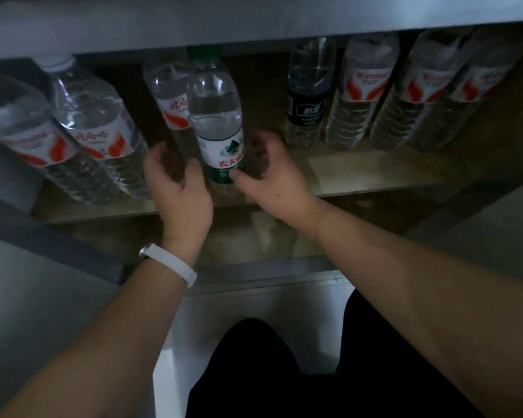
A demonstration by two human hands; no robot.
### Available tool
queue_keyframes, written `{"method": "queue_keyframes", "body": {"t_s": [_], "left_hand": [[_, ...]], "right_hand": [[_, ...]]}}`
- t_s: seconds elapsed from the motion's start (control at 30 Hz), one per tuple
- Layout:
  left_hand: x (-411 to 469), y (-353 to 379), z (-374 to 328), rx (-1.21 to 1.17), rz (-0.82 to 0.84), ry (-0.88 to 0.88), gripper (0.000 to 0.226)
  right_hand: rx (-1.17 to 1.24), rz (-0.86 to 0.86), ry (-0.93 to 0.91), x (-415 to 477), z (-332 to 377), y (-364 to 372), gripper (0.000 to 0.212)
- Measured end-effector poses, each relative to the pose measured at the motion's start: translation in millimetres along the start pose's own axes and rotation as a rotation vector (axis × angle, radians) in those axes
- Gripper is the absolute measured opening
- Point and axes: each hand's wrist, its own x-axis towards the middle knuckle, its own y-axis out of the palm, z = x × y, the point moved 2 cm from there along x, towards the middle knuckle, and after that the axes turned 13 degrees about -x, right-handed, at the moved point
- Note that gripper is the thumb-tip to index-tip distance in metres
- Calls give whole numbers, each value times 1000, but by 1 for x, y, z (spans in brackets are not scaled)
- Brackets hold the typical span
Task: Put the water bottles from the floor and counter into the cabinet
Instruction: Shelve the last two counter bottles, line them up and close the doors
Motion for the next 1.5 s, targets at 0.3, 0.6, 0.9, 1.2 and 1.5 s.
{"method": "queue_keyframes", "body": {"t_s": [0.3,0.6,0.9,1.2,1.5], "left_hand": [[37,20,8,-171,26,-216,55],[55,22,19,116,71,-137,75],[68,37,20,314,35,-46,68],[82,57,35,228,5,-79,78],[83,54,32,193,33,-98,75]], "right_hand": [[126,58,-54,17,18,15,49],[127,-227,101,38,10,13,54],[105,-407,104,69,0,16,55],[33,-483,110,91,-1,20,56],[3,-361,117,84,-14,26,66]]}}
